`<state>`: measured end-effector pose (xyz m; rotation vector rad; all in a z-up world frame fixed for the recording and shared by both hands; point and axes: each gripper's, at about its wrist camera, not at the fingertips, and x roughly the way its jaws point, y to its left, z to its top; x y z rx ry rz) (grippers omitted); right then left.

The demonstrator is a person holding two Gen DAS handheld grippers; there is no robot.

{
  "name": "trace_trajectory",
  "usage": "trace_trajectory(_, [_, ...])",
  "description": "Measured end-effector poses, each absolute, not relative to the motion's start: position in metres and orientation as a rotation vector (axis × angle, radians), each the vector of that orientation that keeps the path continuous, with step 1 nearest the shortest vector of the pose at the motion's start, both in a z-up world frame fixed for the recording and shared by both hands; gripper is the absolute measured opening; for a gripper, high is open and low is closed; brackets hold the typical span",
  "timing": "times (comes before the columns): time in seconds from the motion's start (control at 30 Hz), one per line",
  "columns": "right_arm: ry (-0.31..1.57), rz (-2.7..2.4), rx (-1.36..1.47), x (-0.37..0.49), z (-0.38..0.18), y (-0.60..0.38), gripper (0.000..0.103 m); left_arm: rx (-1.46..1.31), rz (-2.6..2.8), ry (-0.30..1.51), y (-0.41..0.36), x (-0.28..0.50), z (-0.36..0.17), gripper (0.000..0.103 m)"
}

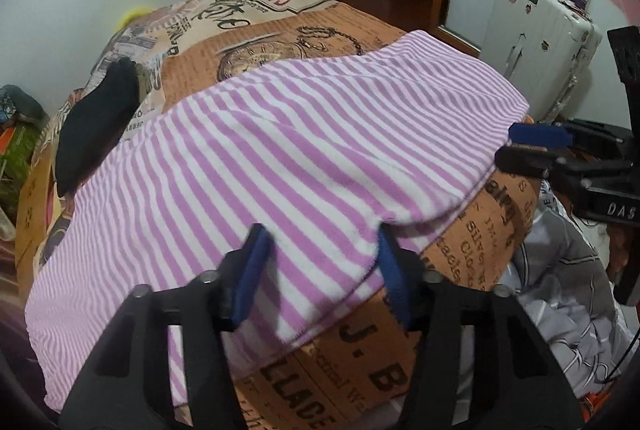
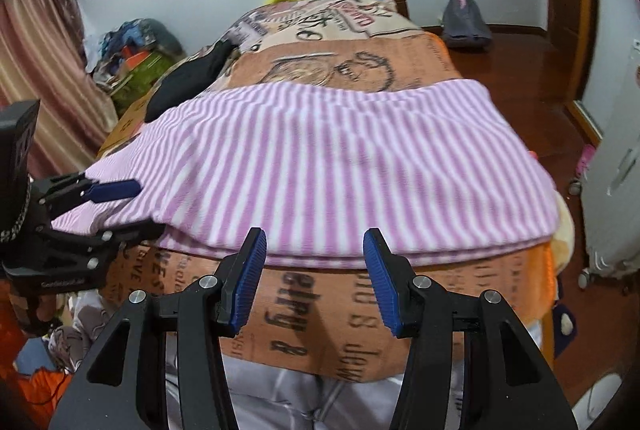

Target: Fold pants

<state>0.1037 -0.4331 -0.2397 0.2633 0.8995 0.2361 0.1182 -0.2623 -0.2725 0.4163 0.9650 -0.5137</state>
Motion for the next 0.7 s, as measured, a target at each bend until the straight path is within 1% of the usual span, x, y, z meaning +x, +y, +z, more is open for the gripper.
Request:
trace_trajectory(0.03, [0.901,0.241,0.267,0.106,-0.241,-0.431,0.047,0.417,-0.516,0.961,-0.262,0.118,-0.272,0.038])
trace_trajectory(0.07, [0.9,0.246,0.271,0.107,-0.241,-0.43,0.047,0.416,-0.521,0.953,-0.261,0.117,-0.27,0.032])
trace_trajectory(0.13, [0.895,0.253,0.278,0.11,-0.242,-0.428,0.047,0.422,-0.545,0.951,-0.263,0.114,-0.268,0.015])
trace_trajectory(0.2, [0.887,0.249,0.266,0.114,-0.242,-0.426,0.047,0.435,-0.561,0.942,-0.264,0.111,-0.266,0.008])
trace_trajectory(0.27, [0.883,0.238,0.241,0.115,-0.244,-0.424,0.047,0.435,-0.58,0.946,-0.265,0.109,-0.264,0.007])
trace_trajectory(0.37, [0.913,0.227,0.211,0.12,-0.256,-0.422,0.047,0.402,-0.629,0.98,-0.263,0.107,-0.262,0.002])
trace_trajectory(0.4, [0.928,0.228,0.202,0.121,-0.262,-0.422,0.048,0.388,-0.649,0.999,-0.262,0.106,-0.263,0.001])
trace_trajectory(0.47, [0.933,0.23,0.214,0.119,-0.269,-0.424,0.053,0.396,-0.651,1.014,-0.262,0.103,-0.266,0.001])
trace_trajectory(0.57, [0.942,0.225,0.224,0.118,-0.271,-0.429,0.053,0.383,-0.644,1.023,-0.26,0.104,-0.266,0.002])
trace_trajectory(0.7, [0.954,0.212,0.22,0.114,-0.265,-0.432,0.053,0.31,-0.663,1.026,-0.253,0.107,-0.253,0.003])
